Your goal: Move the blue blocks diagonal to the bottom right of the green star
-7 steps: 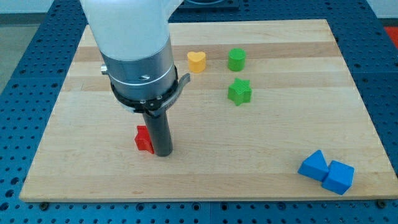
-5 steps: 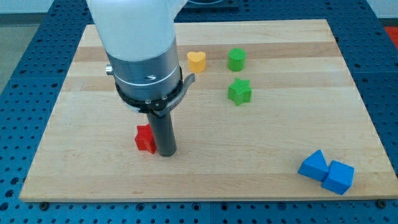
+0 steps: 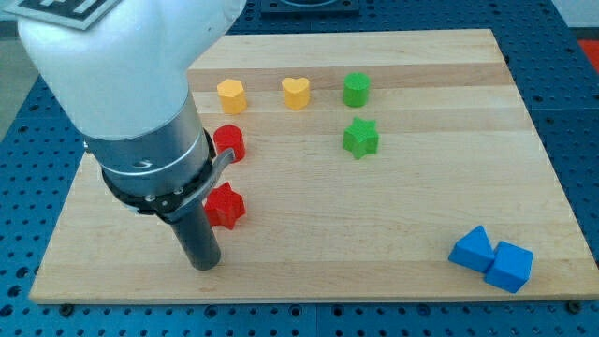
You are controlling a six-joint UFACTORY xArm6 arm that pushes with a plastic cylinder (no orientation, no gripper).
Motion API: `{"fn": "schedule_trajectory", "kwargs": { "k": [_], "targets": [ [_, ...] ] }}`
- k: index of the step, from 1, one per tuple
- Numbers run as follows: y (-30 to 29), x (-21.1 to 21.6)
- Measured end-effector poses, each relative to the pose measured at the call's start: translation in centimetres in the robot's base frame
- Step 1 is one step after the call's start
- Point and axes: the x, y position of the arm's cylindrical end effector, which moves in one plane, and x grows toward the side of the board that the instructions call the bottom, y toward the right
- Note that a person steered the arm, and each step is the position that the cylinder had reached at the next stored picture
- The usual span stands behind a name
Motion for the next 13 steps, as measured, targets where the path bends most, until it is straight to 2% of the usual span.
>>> {"fn": "schedule_trajectory", "kwargs": {
  "k": [2,6,7,8,9,10,13],
  "targets": [
    [2.3,-2.2],
    [2.3,-3.2],
    [4.3,-2.8],
    [12.7,-2.1],
    [14.9,-2.2],
    [16.7,-6.0],
    [33.9,-7.0]
  ]
}}
